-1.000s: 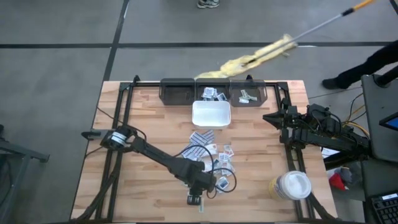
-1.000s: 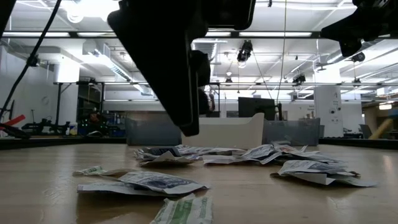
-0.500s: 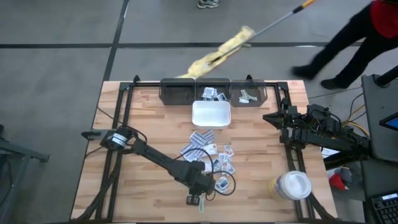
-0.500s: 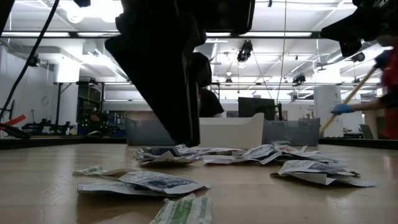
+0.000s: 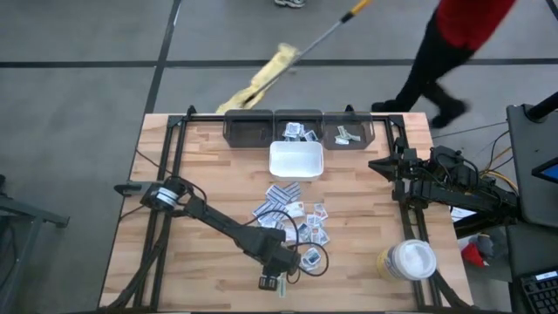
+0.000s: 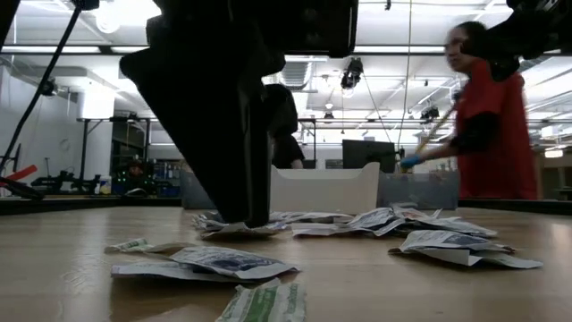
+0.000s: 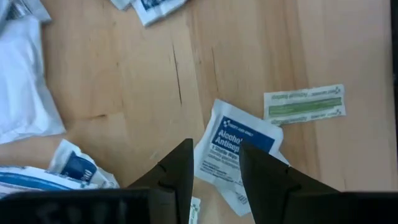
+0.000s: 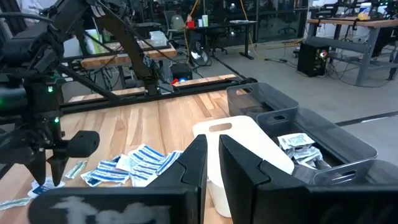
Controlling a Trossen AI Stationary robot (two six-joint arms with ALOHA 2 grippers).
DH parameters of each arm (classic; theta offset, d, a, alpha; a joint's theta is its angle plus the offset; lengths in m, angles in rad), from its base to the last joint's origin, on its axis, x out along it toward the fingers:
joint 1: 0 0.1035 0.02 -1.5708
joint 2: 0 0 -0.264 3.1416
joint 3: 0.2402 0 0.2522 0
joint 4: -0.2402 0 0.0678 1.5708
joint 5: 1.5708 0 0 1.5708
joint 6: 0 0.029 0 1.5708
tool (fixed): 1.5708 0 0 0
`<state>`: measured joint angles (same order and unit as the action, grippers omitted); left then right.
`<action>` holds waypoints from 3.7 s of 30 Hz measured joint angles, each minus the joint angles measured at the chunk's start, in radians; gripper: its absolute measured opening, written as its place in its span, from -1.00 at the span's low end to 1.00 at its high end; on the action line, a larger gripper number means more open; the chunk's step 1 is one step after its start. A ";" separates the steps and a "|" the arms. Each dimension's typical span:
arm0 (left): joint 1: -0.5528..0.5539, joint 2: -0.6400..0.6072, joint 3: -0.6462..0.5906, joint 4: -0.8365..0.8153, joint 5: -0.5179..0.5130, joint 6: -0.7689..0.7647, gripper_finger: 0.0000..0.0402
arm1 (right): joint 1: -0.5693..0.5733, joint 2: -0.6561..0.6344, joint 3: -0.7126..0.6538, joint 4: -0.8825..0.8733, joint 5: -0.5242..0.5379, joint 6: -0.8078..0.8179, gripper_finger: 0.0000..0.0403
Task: Pick & Place First Aid Supplies
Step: Put the blue alcohol pad into the middle gray bin
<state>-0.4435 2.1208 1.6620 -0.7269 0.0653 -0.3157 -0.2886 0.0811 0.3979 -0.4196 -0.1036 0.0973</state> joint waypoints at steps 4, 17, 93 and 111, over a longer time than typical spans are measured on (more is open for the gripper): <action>0.000 0.000 -0.005 0.011 0.000 0.004 -0.39 | 0.000 0.000 0.000 0.000 0.000 0.000 -0.81; 0.001 -0.005 -0.114 0.088 -0.008 -0.065 -0.42 | 0.000 0.000 0.000 -0.004 0.000 0.000 -0.81; 0.263 -0.002 0.404 -0.022 -0.947 0.497 -1.00 | 0.000 0.000 0.000 -0.011 0.000 0.000 -0.81; 0.773 0.000 0.412 0.027 -0.525 0.669 -1.00 | 0.000 0.000 0.000 -0.011 0.001 0.000 -0.81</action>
<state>0.3297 2.1212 2.0743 -0.6998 -0.4599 0.3531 -0.2882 0.0811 0.3981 -0.4301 -0.1026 0.0970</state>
